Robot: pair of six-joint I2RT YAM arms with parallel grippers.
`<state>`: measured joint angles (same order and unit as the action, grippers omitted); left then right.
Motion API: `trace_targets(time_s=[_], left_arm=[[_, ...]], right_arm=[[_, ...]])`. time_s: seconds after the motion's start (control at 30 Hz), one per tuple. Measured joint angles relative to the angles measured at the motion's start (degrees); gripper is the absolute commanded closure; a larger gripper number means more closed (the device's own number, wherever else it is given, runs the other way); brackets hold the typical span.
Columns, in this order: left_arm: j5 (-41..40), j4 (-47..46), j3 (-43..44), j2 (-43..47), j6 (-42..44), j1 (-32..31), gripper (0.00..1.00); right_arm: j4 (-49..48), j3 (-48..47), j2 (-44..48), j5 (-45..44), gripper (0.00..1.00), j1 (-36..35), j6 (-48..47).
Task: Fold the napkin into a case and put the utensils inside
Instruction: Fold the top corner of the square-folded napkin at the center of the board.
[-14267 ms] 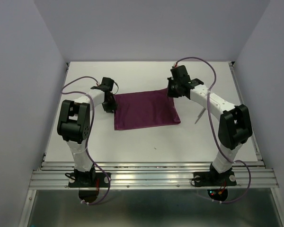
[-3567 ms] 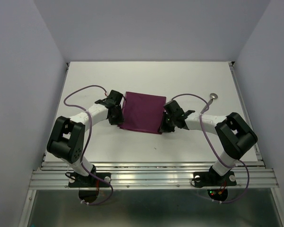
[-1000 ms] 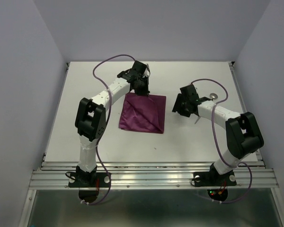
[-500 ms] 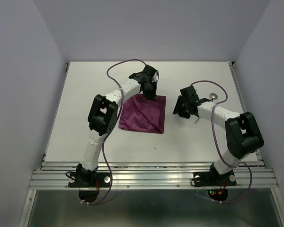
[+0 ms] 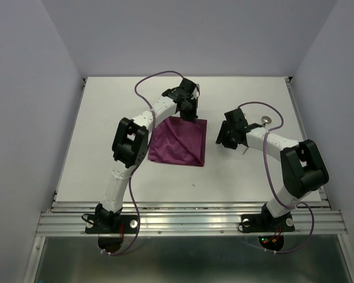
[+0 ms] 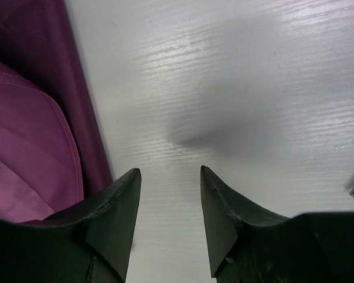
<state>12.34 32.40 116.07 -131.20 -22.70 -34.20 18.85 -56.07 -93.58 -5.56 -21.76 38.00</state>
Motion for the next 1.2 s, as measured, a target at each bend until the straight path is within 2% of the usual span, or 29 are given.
trace_targets(time_s=[0.37,1.0,1.07,1.1,1.13,1.2], left_arm=[[0.0,0.5,3.6,-4.7,-0.4,0.0,1.00],[1.2,0.8,9.6,-7.7,-1.5,-0.3,1.00],[1.2,0.9,9.9,-8.2,-1.6,-0.3,0.88],[1.2,1.3,10.6,-8.7,-1.6,-0.3,0.70],[1.2,1.3,11.0,-9.2,-1.6,-0.3,0.59],[1.2,1.4,11.9,-10.0,-1.7,-0.3,0.52]], right_arm=[[0.0,0.6,0.0,0.0,0.49,0.0,0.3],[0.0,0.7,0.0,0.0,0.48,0.0,0.4],[0.0,0.7,0.0,0.0,0.48,0.0,0.4],[0.0,0.7,0.0,0.0,0.48,0.0,0.4],[0.0,0.7,0.0,0.0,0.47,0.0,0.4],[0.0,0.7,0.0,0.1,0.46,0.0,0.4]])
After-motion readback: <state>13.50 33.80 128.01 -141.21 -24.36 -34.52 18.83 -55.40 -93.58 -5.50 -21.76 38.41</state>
